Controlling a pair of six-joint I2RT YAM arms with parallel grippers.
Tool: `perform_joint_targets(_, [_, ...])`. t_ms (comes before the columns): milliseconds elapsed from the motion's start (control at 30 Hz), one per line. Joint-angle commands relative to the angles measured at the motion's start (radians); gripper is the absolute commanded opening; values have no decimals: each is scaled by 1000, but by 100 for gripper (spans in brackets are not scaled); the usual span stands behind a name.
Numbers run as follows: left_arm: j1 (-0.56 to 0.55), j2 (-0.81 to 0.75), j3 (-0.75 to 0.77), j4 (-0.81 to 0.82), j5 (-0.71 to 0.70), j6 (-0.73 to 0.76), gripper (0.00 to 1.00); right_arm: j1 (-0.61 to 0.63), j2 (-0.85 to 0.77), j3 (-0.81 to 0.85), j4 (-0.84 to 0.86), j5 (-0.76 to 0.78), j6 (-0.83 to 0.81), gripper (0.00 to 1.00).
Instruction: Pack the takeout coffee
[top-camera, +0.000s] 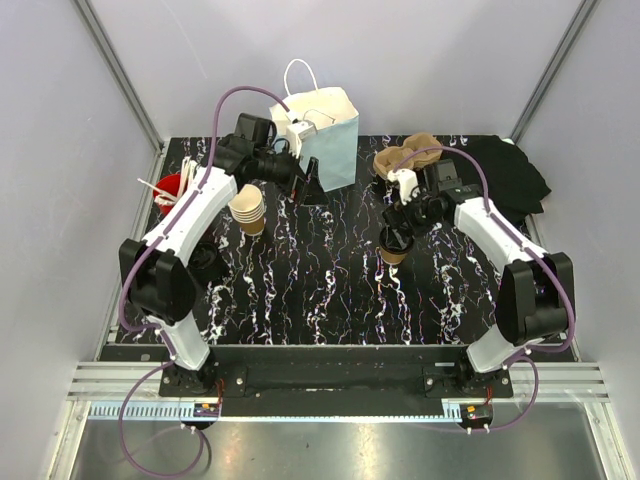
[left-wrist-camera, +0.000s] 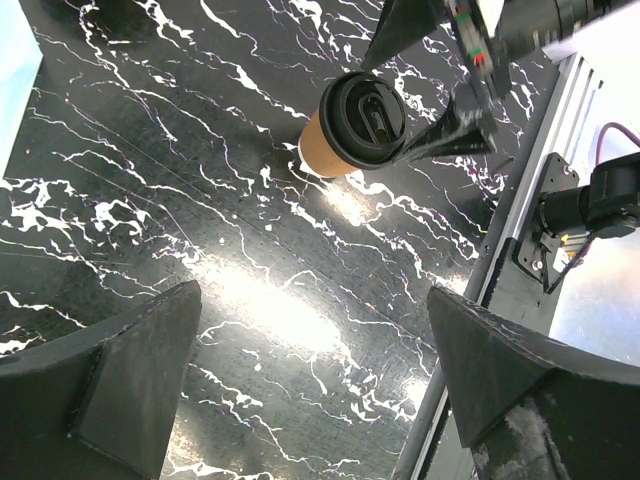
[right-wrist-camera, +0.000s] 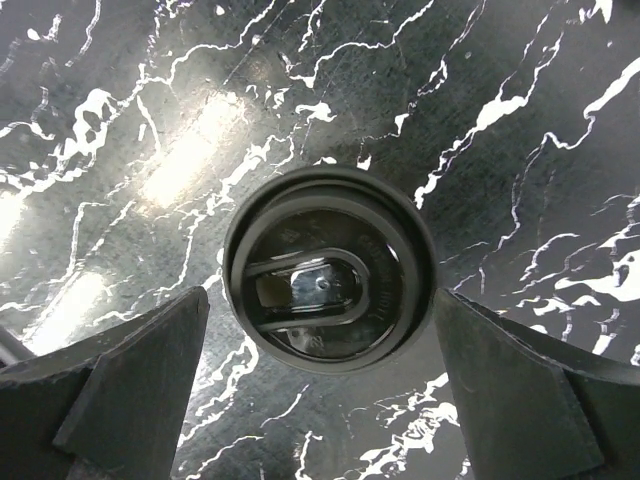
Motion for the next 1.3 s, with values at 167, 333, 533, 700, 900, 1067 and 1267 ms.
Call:
perform_joint_targets(167, [2,7,3,23,56,3,99,-91,4,88,-37,-241,41,99])
perform_joint_targets(333, [1,-13,-23,34,44,15,99,-92,-56,102,-44,-184,12,97])
perform_joint_targets(533, [17,-62,-64,36,33,48,99,-92,-137,120,-58,-68,-45,93])
perform_joint_targets(700, [77,-131,-81,22,25,78,99,-91,-193,189,-116,-74,-98,92])
perform_joint_targets(900, [158,-252,-92,-33,-84,165,99,-91,-182,258,-237,-113,-143,92])
perform_joint_targets(1067, [212,-356,-176,-23,-81,200,99,-68,-153,226,-259,-140,-170,86])
perform_joint_targets(1267, [232,-364,-230,6,-30,176,99,-1,-133,169,-215,-101,-181,71])
